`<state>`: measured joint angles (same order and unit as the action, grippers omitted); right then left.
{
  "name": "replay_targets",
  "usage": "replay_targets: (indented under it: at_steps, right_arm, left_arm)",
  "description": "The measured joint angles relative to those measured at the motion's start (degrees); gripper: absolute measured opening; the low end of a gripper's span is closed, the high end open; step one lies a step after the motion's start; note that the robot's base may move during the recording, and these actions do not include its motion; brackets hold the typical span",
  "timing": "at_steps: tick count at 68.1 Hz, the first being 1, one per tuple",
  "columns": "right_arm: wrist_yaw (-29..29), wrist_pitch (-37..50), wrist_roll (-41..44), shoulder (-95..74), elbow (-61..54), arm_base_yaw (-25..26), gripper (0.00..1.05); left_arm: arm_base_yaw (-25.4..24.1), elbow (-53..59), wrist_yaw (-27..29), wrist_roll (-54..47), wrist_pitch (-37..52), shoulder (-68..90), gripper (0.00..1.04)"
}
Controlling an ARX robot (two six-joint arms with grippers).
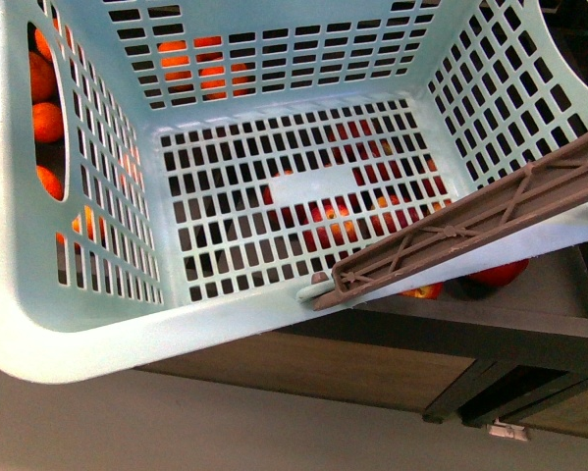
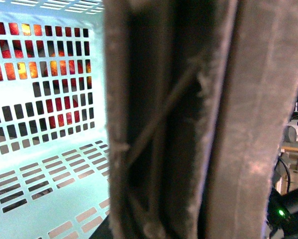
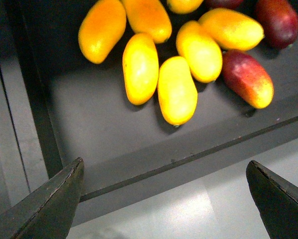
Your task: Pick mango and avocado into basket
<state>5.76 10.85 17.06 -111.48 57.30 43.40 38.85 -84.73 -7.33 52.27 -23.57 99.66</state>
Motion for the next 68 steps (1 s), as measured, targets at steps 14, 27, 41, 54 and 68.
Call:
replay_targets:
  at_steps: [14, 27, 41, 54, 68]
  right_arm:
    - [-1.1, -3.3, 4.2, -14.5, 11.8, -1.5, 0.96]
    - [-1.8, -7.1, 4.0, -25.9, 21.5, -3.0, 0.96]
    - [-2.1, -11.1, 2.4, -35.4, 32.5, -4.0, 0.96]
    - [-1.9, -14.9, -1.4, -42.1, 43.6, -4.7, 0.96]
    - [-1.6, -18.1, -4.9, -46.9, 54.4, -5.5, 0.96]
  left_arm:
    - [0.0, 0.0, 0.0, 0.0, 0.0, 0.0, 0.14]
    - [0.0, 0.0, 0.0, 0.0, 0.0, 0.0, 0.14]
    - [0.0, 0.0, 0.0, 0.0, 0.0, 0.0, 0.14]
    - [0.0, 0.0, 0.0, 0.0, 0.0, 0.0, 0.14]
    - [0.0, 0.0, 0.0, 0.0, 0.0, 0.0, 0.14]
